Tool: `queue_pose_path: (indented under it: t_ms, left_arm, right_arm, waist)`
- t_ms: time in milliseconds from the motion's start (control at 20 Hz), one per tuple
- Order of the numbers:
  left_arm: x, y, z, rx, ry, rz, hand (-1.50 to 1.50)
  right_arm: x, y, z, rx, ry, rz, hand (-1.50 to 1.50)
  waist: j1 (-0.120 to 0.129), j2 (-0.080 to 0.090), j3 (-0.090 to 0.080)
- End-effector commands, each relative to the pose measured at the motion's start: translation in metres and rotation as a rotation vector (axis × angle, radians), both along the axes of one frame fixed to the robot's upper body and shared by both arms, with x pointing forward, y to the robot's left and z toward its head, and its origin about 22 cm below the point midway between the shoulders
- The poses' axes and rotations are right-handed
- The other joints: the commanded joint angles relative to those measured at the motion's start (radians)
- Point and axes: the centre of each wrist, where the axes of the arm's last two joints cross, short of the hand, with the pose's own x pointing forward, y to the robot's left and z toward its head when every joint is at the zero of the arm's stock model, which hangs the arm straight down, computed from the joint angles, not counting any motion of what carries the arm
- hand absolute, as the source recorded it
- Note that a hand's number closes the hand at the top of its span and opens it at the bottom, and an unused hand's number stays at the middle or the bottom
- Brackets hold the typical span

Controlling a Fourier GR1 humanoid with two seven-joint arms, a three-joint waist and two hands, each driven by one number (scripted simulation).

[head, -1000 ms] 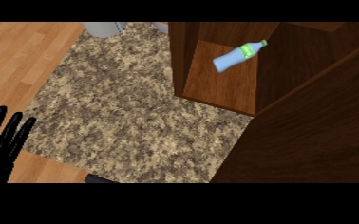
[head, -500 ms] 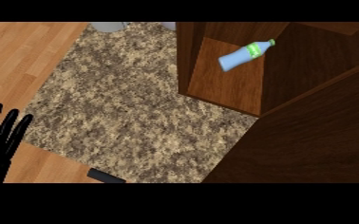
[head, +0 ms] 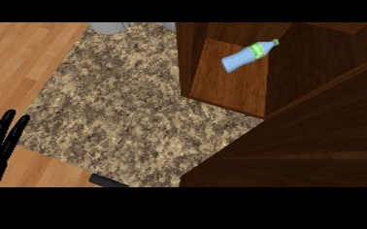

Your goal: Pick up the bottled water, place it into the cabinet and close the cabinet

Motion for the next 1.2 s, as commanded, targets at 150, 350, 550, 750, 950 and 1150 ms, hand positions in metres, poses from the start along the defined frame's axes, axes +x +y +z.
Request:
queue_pose_path:
  t_ms: [150, 350, 550, 750, 950, 1150]
  left_arm:
    - [0.002, 0.003, -0.001, -0.007, 0.012, 0.011, -1.5]
    - [-0.002, 0.01, -0.008, -0.004, 0.041, 0.024, -1.5]
    - [0.0, 0.013, -0.008, -0.011, 0.03, 0.036, -1.5]
    - [-0.004, 0.016, -0.012, -0.012, 0.042, 0.033, -1.5]
    - [-0.002, 0.014, -0.01, -0.027, 0.022, 0.061, -1.5]
    - [-0.007, 0.026, -0.016, -0.025, 0.031, 0.082, -1.5]
  right_arm:
    - [0.042, 0.025, 0.008, -0.158, -0.038, -0.091, 1.5]
    - [0.07, 0.043, 0.009, -0.198, -0.007, -0.138, 1.5]
    - [0.096, 0.062, 0.016, -0.232, 0.021, -0.17, 1.5]
    - [0.125, 0.099, 0.027, -0.239, 0.077, -0.208, 1.5]
    - [0.16, 0.114, 0.042, -0.235, 0.087, -0.336, 1.5]
    - [0.192, 0.123, 0.062, -0.181, 0.066, -0.492, 1.5]
  waist:
    - [-0.015, -0.015, 0.004]
    - [-0.014, -0.014, 0.005]
    - [-0.029, -0.017, 0.007]
    - [-0.036, -0.025, 0.013]
    - [-0.06, -0.029, 0.02]
    - [-0.072, -0.028, 0.02]
